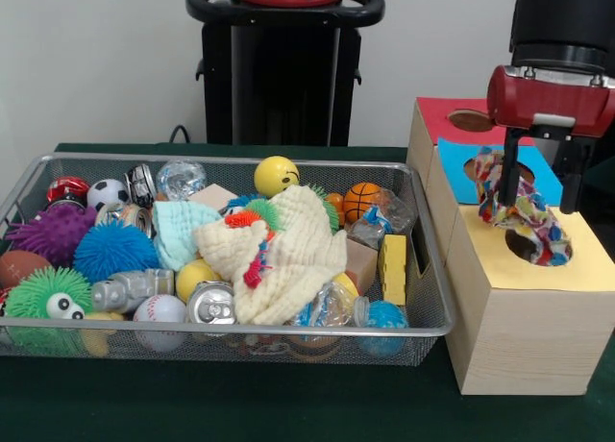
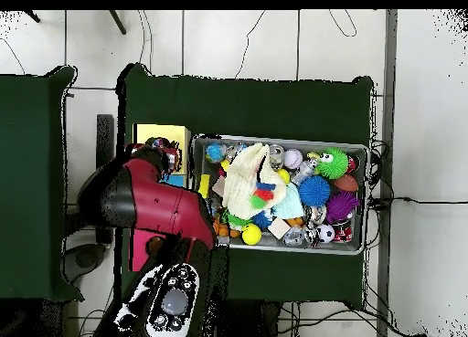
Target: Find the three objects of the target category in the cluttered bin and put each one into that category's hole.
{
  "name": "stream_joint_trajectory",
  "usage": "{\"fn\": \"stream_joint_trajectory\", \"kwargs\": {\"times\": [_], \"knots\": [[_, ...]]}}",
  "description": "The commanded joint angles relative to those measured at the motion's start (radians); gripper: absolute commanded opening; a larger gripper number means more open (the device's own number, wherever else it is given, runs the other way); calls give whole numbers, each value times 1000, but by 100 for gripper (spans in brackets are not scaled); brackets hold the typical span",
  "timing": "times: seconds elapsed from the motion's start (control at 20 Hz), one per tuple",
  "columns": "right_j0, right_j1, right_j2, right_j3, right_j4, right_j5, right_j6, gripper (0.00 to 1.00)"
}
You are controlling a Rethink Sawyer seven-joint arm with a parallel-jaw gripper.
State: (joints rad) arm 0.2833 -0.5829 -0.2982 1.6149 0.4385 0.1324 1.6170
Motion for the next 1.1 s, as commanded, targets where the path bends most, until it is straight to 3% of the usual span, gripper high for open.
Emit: {"fn": "stream_joint_trajectory", "kwargs": {"times": [0.05, 0.7, 1.1], "knots": [[-49, 26, 38, -44, 14, 26, 200, 100], [-28, 14, 21, -20, 27, 63, 234, 100], [12, 9, -53, -31, 34, 143, 252, 100]]}}
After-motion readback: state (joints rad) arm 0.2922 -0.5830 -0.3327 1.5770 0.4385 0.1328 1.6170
